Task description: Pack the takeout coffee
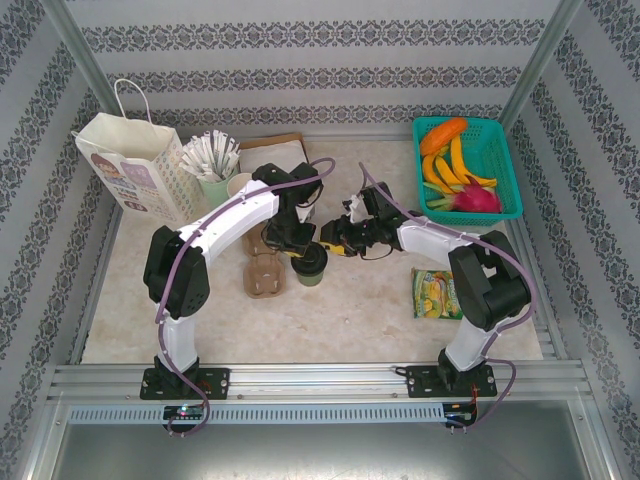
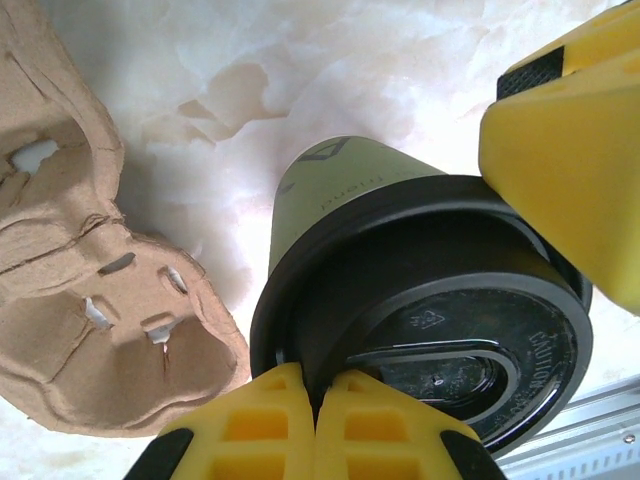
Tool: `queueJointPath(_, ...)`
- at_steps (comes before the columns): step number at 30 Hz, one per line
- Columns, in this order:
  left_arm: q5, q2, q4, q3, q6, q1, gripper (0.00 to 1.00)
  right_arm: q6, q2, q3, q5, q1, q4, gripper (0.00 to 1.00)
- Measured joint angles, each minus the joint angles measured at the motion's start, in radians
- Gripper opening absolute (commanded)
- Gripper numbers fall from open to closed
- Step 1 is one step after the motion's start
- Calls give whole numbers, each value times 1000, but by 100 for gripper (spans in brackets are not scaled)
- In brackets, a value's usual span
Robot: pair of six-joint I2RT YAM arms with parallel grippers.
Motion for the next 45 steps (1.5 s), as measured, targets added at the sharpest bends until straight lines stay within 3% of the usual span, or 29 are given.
queueJointPath(16,13,-9,-10,-11,0,-5,0,-8,-102,-25,-8,-5,-34,44)
queueJointPath(37,27,-46,55,-99,-8,-5,0,-57,-27,-39,-6,19,-10,40)
queueJointPath(45,64,-77,109,-155,-27,14,0,-87,-38,-42,-3,19,5,45)
